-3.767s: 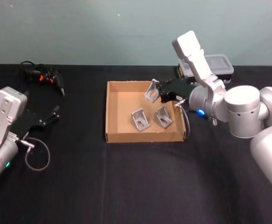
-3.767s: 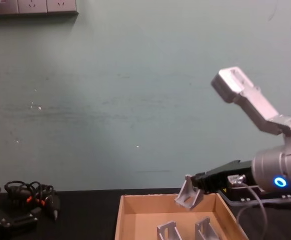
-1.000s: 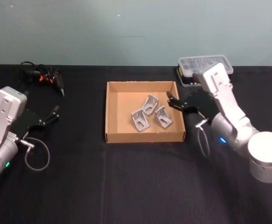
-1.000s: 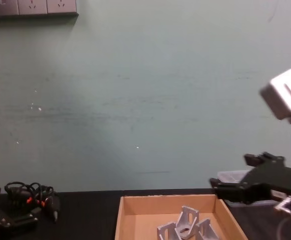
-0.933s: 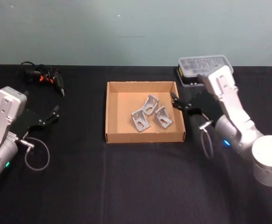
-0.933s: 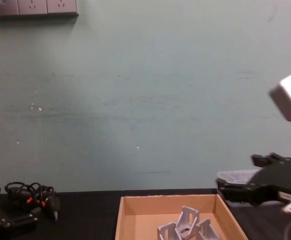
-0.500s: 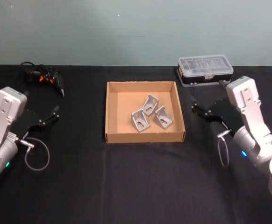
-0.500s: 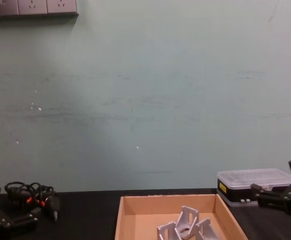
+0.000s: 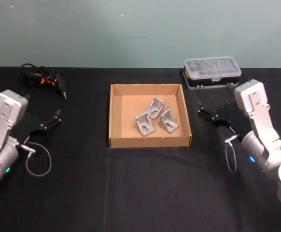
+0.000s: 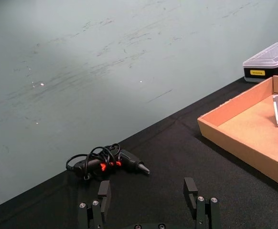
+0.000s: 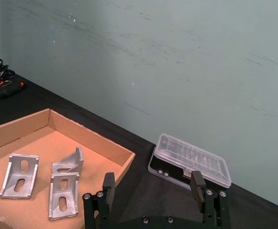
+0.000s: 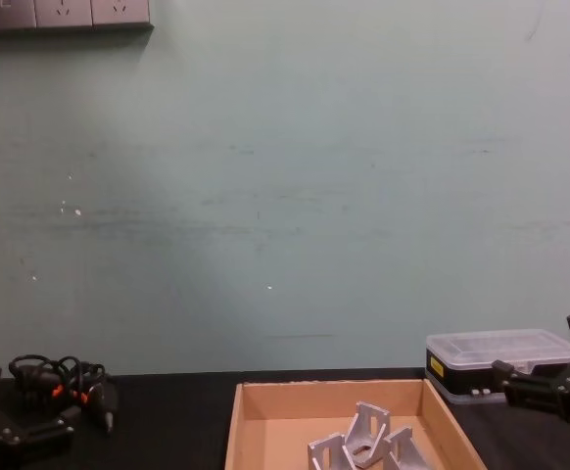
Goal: Use one hand to pick up the angle iron from the table and place it into the box.
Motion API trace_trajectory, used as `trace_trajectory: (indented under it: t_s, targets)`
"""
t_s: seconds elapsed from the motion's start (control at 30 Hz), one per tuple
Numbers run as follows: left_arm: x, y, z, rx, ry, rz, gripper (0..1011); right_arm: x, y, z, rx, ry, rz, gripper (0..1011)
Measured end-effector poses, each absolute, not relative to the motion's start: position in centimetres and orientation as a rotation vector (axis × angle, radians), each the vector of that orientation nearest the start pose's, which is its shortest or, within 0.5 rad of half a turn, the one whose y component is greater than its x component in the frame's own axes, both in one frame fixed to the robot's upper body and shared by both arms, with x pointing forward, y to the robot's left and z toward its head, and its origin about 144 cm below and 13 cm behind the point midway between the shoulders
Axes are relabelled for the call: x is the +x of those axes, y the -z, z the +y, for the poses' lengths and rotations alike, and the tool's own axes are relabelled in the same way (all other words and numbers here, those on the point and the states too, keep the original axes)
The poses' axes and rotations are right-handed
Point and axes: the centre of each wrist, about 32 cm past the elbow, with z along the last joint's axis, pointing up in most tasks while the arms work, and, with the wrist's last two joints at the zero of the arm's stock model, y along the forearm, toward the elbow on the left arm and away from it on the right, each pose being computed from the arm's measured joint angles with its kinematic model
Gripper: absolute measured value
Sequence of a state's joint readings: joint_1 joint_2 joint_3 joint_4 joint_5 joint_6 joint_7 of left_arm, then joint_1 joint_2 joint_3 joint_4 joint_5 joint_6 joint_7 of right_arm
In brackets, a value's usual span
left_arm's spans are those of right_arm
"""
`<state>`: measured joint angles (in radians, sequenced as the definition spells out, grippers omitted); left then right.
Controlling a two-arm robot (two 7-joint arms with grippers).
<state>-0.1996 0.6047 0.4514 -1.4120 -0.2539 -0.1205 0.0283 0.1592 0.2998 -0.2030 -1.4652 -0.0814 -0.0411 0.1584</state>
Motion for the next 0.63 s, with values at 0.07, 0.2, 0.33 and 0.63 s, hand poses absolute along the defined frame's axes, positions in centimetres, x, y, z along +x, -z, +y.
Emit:
trace_trajectory:
  t_s: [0.07,0.2,0.33,0.63]
  targets:
    - [48.86,-113.98,30.97,0.304,-1.248,-0.285,1000,49.94,-115.94,-26.25,-0.277,1.224,-0.333,1003]
    - [48.86,-113.98,30.97,0.304,-1.248,-0.285,1000,49.95,-115.95,-26.24,-0.278,1.224,-0.332,1003]
    - [48.86,-113.98,30.96,0.304,-1.248,-0.285,1000,49.96,-115.95,-26.24,-0.279,1.224,-0.332,1003]
    - [48.86,-113.98,30.97,0.304,-1.248,-0.285,1000,49.97,-115.97,-26.21,-0.278,1.223,-0.331,1003]
